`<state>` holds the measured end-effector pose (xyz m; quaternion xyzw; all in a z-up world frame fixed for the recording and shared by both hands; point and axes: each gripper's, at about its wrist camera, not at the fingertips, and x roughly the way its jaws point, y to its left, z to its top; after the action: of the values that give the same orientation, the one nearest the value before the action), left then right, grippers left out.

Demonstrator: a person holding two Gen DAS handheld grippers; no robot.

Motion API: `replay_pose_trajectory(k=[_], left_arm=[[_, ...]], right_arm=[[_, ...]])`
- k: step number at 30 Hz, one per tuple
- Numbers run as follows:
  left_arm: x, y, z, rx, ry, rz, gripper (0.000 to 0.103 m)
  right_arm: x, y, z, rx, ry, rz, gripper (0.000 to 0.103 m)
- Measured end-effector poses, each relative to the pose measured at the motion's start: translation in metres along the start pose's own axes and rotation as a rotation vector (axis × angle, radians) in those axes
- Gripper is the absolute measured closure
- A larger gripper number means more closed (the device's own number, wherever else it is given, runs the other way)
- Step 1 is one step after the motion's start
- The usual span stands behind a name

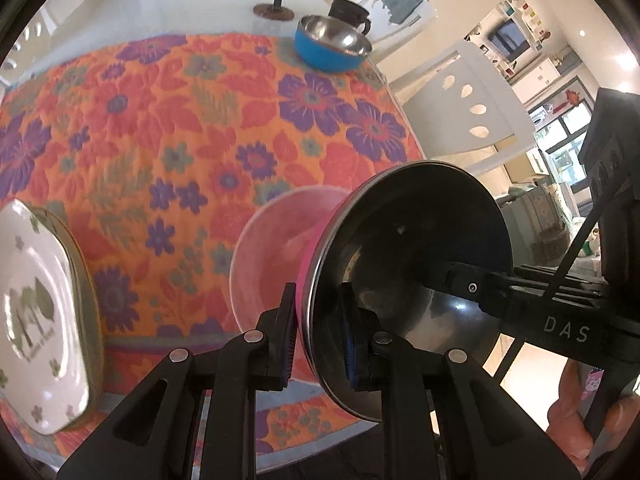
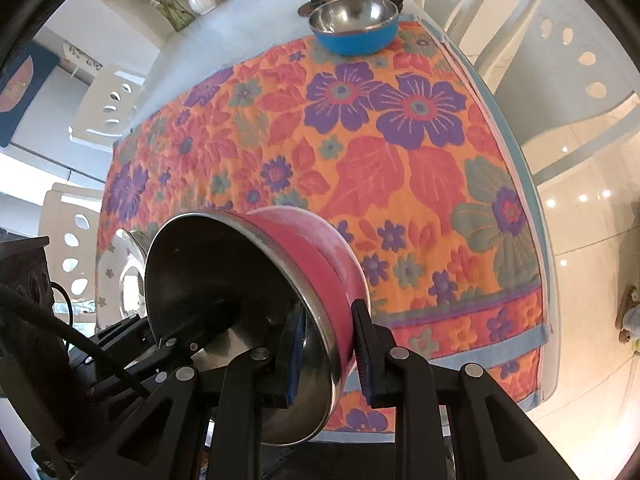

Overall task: Organize plates and bowls
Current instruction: 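Carry the pink-exterior steel bowl with both grippers and lower it into the pink plastic bowl, then open both grippers and lift away from the nested bowls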

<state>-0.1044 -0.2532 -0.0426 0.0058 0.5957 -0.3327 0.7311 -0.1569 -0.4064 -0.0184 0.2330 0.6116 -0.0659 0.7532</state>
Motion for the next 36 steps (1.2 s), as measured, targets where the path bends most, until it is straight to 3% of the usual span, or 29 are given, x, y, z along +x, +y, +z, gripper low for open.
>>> replay_pose_trajectory(k=[9,23,31,36], left_arm=[[0.019,0.002,-0.002,0.014,0.021,0.040,0.086],[0.019,0.008,0.012,0.063,0.008,0.112,0.078],[0.005,0.025,0.011,0.009,-0.016,0.018,0.075],[0.009,0.023,0.011,0.008,-0.005,0.022,0.075]], right_arm=[[0.021,-0.001,-0.002,0.000,0.024,-0.034,0.080],[0.019,-0.007,0.009,0.001,0.010,0.006,0.080],[0.008,-0.035,0.020,0.034,-0.017,0.009,0.080],[0.023,-0.026,0.018,0.006,0.026,0.023,0.080]])
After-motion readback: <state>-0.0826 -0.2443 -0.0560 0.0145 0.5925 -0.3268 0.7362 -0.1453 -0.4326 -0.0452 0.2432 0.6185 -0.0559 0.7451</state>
